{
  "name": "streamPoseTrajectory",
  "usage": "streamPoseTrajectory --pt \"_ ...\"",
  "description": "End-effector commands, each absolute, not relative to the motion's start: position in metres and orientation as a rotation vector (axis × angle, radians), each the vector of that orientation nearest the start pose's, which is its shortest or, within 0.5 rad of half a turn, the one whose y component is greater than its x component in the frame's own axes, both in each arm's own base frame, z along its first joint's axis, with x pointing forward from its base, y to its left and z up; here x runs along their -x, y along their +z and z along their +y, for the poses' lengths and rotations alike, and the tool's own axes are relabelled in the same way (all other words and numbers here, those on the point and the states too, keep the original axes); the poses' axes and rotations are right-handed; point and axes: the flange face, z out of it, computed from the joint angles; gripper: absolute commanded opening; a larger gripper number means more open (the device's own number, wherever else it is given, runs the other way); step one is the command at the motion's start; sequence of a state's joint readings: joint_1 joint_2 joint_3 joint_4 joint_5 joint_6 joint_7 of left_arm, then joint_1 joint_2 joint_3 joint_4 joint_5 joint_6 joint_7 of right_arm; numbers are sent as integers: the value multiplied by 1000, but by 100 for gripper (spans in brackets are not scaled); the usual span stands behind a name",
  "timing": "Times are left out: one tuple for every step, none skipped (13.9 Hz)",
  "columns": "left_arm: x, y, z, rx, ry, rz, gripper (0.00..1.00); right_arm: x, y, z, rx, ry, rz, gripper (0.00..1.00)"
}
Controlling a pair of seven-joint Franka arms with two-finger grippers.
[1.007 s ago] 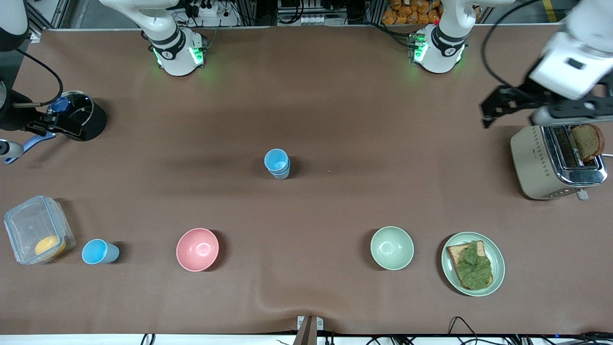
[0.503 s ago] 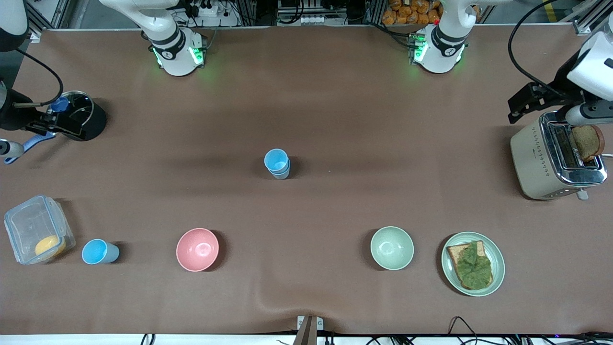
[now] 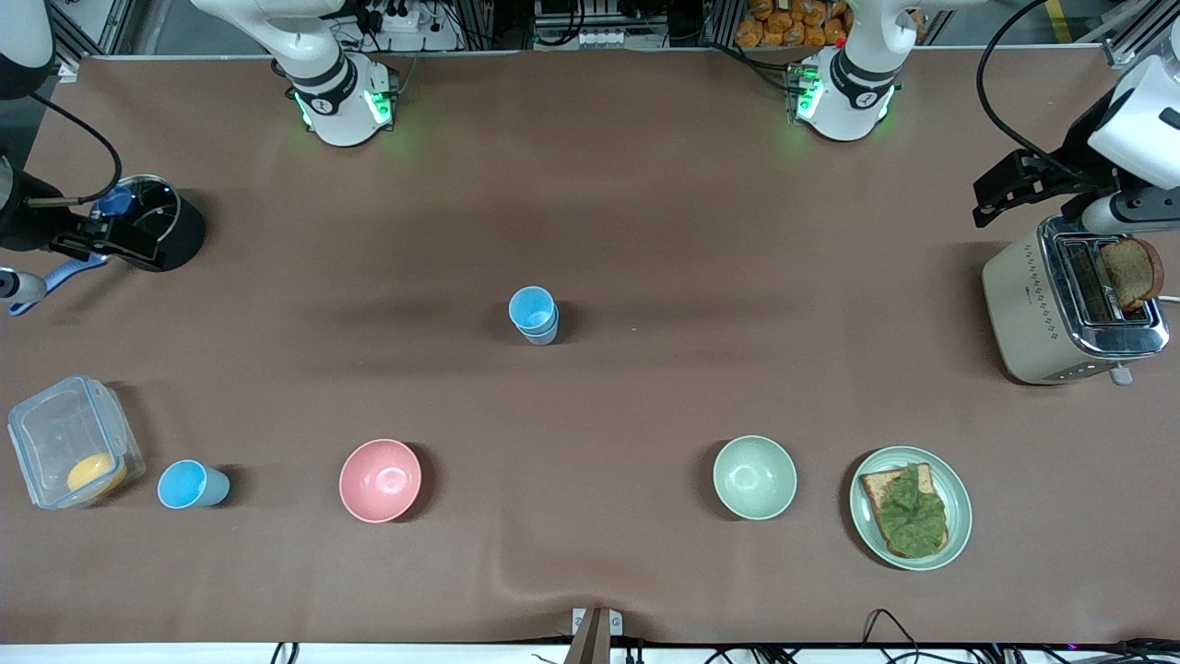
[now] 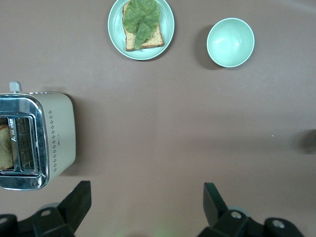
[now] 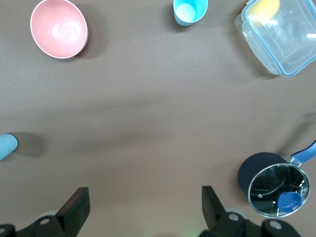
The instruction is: Stack blue cups with both arms
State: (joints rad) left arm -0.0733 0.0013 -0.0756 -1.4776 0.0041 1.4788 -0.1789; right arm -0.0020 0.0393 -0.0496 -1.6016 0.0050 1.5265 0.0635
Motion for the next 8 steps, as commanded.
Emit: streamPoseTrajectory --pt "-541 658 -78 3156 -25 -47 100 -554 586 -31 3139 186 169 100" --pt "-541 658 -79 3155 -45 -52 100 -554 586 -31 3139 188 169 100" --pt "-542 656 -77 3154 -46 -55 100 -554 586 -31 3138 191 169 100" --pt "-543 652 -71 3153 -41 -74 100 -553 586 -32 3138 188 171 100" --pt "-543 651 -70 3152 -36 -77 100 -553 586 -32 3138 191 171 100" --pt "-546 649 -70 3152 -39 -77 100 -554 586 -32 3138 188 171 100" --pt "-549 646 -68 3151 -46 -82 100 -553 586 -32 3138 191 171 100" --pt "-554 644 -62 3150 -42 -92 100 -553 586 -32 3138 191 171 100"
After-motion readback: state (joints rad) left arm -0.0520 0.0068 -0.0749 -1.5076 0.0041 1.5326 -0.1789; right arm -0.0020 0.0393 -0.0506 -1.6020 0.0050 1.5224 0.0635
